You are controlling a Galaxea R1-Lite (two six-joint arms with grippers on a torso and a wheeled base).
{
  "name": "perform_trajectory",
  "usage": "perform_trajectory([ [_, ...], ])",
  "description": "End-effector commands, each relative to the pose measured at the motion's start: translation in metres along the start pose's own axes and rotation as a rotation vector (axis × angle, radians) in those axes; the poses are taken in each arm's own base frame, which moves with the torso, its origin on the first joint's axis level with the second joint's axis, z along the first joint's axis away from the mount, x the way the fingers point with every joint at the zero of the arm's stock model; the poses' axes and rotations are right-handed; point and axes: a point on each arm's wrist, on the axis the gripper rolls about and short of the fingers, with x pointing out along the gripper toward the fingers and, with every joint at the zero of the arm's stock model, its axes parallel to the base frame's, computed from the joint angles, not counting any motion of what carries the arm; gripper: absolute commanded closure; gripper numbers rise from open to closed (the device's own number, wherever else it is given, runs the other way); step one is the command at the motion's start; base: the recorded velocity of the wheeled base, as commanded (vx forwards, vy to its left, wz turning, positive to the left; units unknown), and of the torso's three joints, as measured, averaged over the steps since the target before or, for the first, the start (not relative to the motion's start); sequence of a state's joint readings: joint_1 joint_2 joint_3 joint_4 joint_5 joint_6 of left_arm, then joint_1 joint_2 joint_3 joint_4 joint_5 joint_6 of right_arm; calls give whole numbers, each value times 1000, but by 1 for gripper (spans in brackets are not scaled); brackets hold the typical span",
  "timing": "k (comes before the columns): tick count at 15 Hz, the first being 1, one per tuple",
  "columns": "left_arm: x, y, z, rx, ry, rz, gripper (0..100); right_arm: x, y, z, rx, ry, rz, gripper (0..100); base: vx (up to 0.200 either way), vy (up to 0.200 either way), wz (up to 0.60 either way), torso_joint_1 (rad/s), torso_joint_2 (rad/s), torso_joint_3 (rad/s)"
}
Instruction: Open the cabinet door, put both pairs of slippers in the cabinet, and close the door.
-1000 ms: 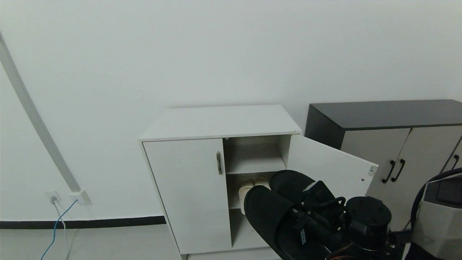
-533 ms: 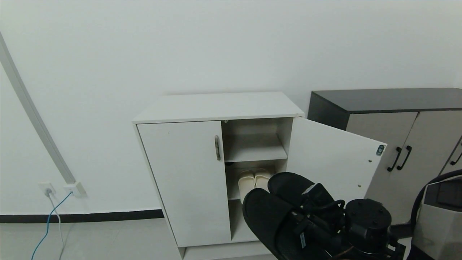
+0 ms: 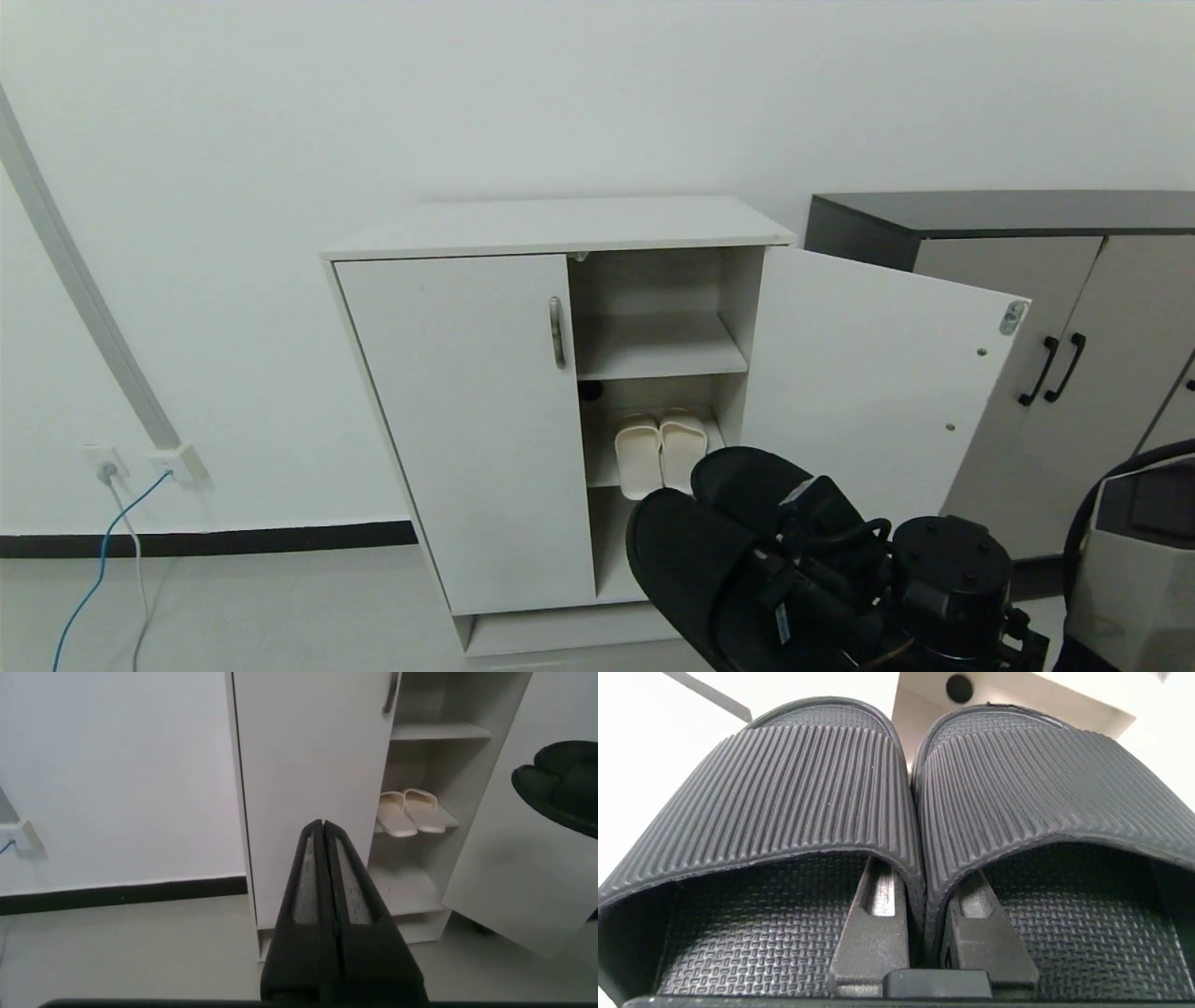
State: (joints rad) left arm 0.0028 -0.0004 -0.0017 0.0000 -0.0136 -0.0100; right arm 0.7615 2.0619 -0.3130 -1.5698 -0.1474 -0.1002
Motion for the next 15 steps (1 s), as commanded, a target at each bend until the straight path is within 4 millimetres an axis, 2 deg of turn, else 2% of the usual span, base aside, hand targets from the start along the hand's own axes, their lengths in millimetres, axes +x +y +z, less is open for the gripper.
perform_trajectory([
  [1, 0, 0, 0, -1, 1, 2, 100, 0, 0, 0, -1, 0, 1, 100, 0, 0, 0, -90, 461, 354],
  [4, 0, 0, 0, -1, 1, 0, 100, -1, 0, -1, -2, 5, 0, 100, 0, 0, 0, -66, 450, 372],
  [9, 0, 0, 0, -1, 1, 2, 100, -1, 3, -1, -12, 5, 0, 100, 0, 0, 0, 0, 37, 25],
  [12, 0, 0, 0, -1, 1, 2, 100, 12, 5, 14, 26, -74, -26, 100, 0, 0, 0, -31, 65, 72],
  [15, 0, 0, 0, -1, -1, 2, 100, 32, 15, 31, 131, -62, -159, 100, 0, 0, 0, -9, 28, 25],
])
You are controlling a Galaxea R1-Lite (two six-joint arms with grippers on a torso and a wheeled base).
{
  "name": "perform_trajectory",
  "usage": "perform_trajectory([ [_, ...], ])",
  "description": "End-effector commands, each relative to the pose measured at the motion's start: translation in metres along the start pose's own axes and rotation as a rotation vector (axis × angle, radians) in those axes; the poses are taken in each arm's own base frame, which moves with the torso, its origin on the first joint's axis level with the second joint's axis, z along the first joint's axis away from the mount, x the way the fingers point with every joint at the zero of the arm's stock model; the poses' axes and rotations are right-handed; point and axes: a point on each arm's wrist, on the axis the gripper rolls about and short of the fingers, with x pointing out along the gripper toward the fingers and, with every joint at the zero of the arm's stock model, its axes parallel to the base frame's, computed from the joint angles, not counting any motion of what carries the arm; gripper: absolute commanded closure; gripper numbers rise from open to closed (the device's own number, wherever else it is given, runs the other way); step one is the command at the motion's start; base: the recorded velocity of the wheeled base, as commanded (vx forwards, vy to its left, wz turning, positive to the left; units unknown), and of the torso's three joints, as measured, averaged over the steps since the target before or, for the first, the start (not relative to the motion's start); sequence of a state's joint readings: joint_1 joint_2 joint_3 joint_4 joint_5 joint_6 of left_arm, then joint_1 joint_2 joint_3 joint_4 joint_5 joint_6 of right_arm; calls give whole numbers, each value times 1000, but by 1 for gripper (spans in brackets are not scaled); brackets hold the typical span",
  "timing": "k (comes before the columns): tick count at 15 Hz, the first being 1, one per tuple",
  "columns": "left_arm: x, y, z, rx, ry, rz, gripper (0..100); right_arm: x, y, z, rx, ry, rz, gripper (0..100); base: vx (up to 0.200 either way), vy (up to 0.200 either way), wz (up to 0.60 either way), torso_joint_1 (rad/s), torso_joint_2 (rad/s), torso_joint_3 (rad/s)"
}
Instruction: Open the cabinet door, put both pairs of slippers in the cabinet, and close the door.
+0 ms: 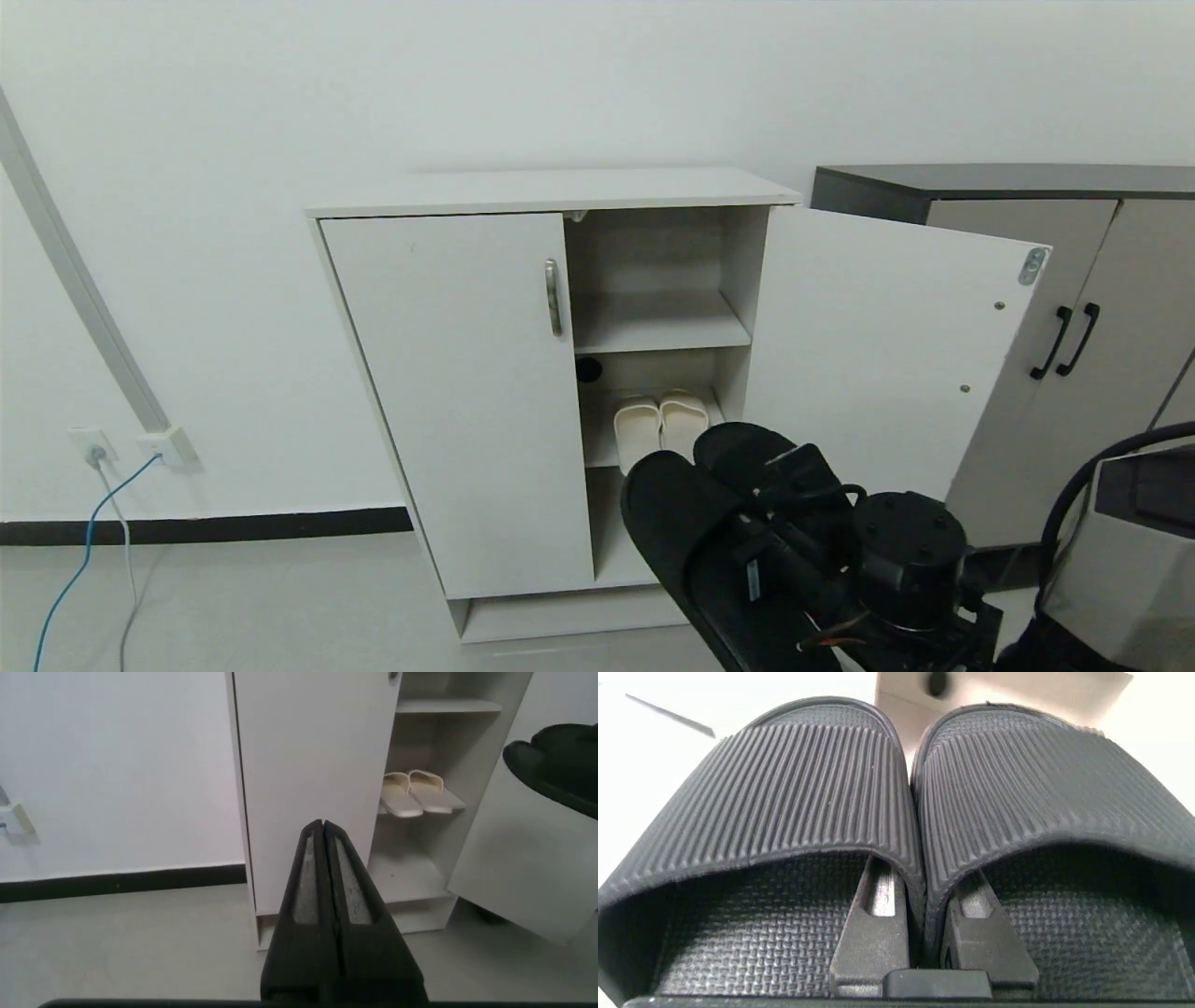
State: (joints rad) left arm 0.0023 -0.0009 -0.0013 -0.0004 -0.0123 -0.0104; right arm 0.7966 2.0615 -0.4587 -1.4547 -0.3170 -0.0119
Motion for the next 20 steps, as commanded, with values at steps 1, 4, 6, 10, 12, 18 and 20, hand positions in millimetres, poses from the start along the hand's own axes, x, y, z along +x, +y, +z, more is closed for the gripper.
perform_trajectory([
  [1, 0, 0, 0, 0, -1, 1, 100, 15, 11, 15, 58, -18, -45, 100, 0, 0, 0, 0, 0, 0],
  [4, 0, 0, 0, 0, 1, 1, 100, 27, 15, 23, 112, -3, -81, 100, 0, 0, 0, 0, 0, 0],
  [6, 0, 0, 0, 0, 1, -1, 100, 29, 16, 23, 113, 10, -99, 100, 0, 200, 0, 0, 2, 0],
  [10, 0, 0, 0, 0, -1, 1, 100, 34, 21, 25, 113, 8, -122, 100, 0, 50, 0, 1, 2, -1],
  [12, 0, 0, 0, 0, 1, 1, 100, 37, 27, 25, 121, 36, -127, 100, 0, 0, 0, 0, 0, 0],
  [18, 0, 0, 0, 0, 3, -1, 100, 75, 37, 62, 259, 109, -350, 100, 0, 0, 0, 0, 0, 0],
  [20, 0, 0, 0, 1, 1, -1, 100, 88, 33, 75, 252, 120, -422, 100, 0, 0, 0, 0, 0, 0],
])
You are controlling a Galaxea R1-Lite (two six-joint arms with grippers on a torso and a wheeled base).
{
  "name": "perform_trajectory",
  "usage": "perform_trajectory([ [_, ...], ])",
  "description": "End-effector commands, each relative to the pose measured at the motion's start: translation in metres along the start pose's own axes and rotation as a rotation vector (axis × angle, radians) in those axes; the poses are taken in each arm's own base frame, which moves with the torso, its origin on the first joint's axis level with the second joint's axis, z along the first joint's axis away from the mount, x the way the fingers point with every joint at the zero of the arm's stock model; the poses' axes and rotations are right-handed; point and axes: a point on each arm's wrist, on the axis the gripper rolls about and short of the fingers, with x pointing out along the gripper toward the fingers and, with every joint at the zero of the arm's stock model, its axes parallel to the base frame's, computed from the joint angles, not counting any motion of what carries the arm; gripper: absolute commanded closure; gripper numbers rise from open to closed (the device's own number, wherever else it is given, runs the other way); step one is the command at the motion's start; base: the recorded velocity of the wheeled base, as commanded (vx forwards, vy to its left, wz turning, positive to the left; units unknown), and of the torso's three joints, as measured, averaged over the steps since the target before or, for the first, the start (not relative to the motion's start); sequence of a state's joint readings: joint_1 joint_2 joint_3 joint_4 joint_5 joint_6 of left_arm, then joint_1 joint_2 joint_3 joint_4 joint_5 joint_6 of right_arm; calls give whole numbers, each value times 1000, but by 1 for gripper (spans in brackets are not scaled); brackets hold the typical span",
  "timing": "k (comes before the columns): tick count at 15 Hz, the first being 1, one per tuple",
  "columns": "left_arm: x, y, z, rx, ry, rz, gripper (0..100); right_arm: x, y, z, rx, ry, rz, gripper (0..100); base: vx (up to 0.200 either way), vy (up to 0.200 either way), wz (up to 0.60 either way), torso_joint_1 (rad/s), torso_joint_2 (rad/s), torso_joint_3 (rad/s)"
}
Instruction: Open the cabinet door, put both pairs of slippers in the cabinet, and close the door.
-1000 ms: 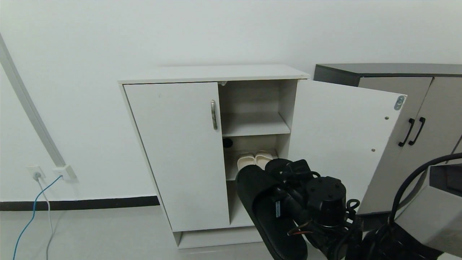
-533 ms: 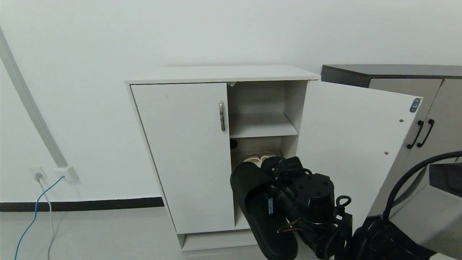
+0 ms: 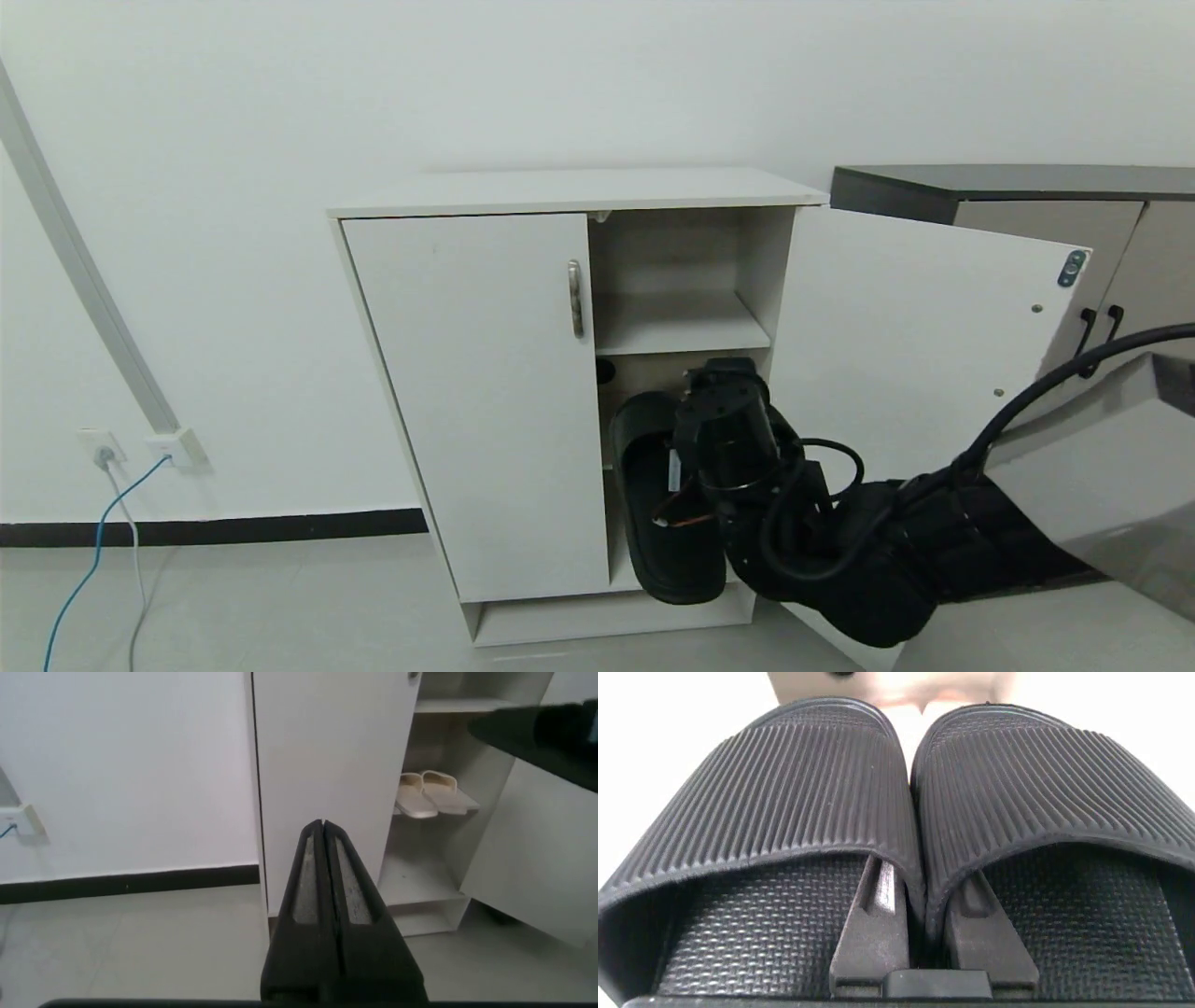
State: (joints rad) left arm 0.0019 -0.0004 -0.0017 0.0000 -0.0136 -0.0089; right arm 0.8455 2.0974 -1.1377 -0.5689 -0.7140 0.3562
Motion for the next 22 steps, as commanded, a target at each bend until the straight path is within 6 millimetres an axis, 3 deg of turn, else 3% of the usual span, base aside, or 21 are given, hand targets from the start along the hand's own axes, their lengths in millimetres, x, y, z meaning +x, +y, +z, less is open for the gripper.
perform_trajectory([
  [1, 0, 0, 0, 0, 1, 1, 100, 17, 6, 22, 28, -23, -56, 100, 0, 0, 0, 0, 0, 0],
  [3, 0, 0, 0, 0, 1, 1, 100, 25, 9, 33, 38, -41, -68, 100, 0, 0, 0, 0, 0, 0],
  [7, 0, 0, 0, 0, 1, 1, 100, 35, 9, 35, 9, -48, -83, 100, 0, 0, 0, 0, 0, 0],
  [22, 0, 0, 0, 0, 1, 1, 100, 40, 6, 36, -12, -46, -94, 100, 200, 0, 0, 3, 2, 3],
])
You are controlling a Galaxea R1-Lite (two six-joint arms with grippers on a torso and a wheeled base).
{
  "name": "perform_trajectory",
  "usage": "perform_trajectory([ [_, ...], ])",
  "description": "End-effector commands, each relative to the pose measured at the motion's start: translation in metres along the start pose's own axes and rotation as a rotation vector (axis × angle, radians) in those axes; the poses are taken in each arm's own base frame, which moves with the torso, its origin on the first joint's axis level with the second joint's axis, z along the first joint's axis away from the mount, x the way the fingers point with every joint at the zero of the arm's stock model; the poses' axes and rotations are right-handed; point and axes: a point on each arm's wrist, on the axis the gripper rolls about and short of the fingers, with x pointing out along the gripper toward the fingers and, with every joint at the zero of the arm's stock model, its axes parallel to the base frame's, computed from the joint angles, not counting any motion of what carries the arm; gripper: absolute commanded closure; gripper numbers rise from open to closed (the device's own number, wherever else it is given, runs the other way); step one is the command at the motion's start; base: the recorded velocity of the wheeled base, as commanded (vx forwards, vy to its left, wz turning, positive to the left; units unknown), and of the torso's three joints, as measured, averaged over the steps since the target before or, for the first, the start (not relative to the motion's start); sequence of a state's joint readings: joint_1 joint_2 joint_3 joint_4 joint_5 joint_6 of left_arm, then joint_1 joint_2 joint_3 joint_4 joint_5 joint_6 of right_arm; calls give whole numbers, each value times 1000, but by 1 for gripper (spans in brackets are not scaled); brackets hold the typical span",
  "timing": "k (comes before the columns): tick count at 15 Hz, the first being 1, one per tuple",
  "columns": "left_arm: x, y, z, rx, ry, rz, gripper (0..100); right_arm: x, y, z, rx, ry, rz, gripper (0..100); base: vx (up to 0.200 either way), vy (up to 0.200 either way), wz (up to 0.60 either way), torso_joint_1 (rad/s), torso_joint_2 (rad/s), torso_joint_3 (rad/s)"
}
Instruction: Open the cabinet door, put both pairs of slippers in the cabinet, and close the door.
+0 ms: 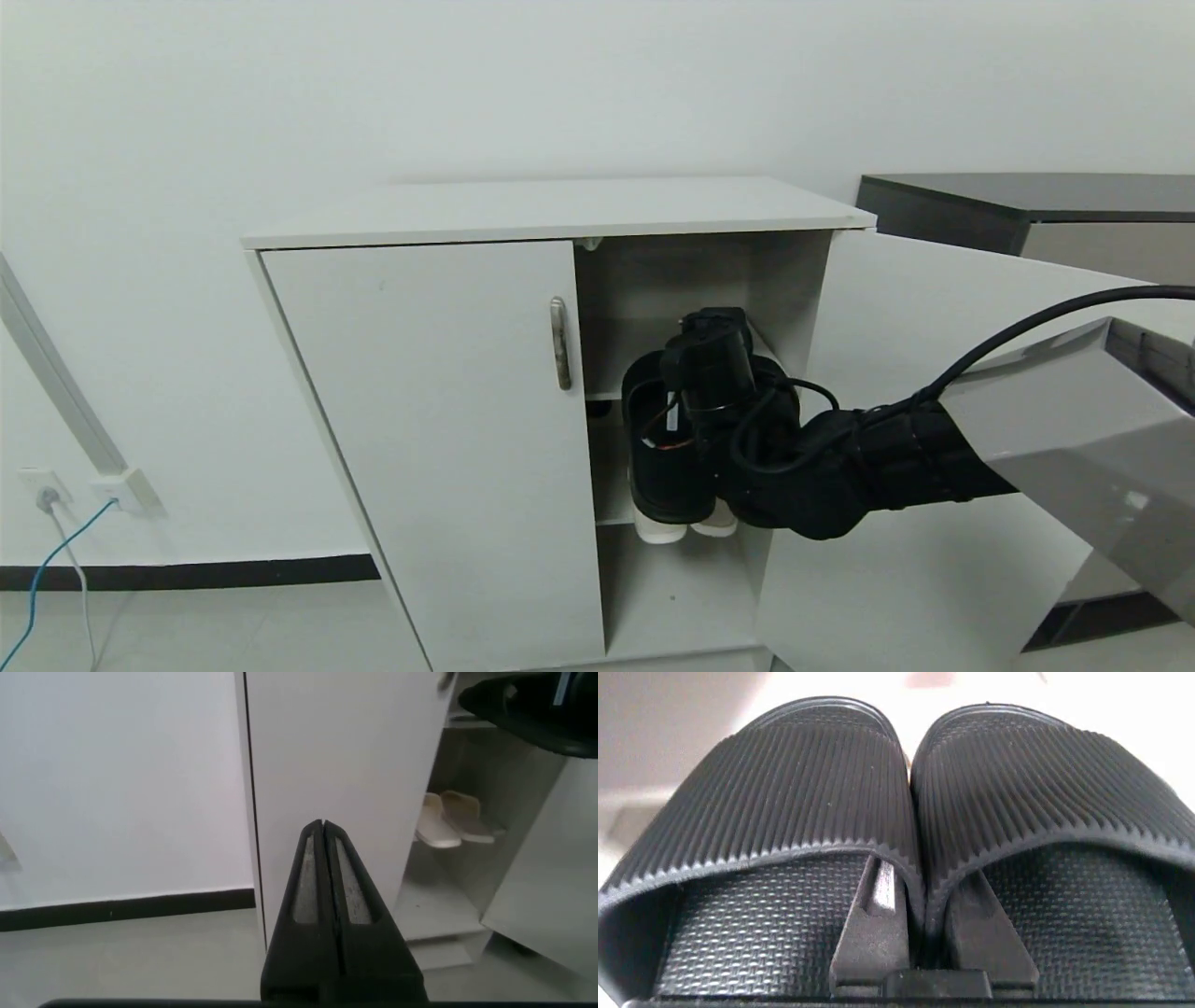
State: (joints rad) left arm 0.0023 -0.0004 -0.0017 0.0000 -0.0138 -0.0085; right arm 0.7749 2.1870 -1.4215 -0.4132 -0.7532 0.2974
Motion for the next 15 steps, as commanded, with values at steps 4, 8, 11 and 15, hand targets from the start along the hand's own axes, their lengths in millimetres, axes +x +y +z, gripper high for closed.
perform_trajectory([
  [4, 0, 0, 0, -1, 1, 1, 100, -1, 0, 0, -7, 2, 7, 100, 100, 0, 0, 1, 1, 2],
  [8, 0, 0, 0, -1, 1, 1, 100, 0, 3, 7, -23, 16, 38, 100, 0, 0, 0, 0, 0, 0],
  [11, 0, 0, 0, -1, 1, 1, 100, 6, 3, 15, -40, 64, 66, 100, 0, 0, 0, 0, 0, 0],
  [15, 0, 0, 0, -1, 1, 1, 100, 32, 2, 23, -42, 83, 22, 100, 0, 0, 0, 0, 0, 0],
])
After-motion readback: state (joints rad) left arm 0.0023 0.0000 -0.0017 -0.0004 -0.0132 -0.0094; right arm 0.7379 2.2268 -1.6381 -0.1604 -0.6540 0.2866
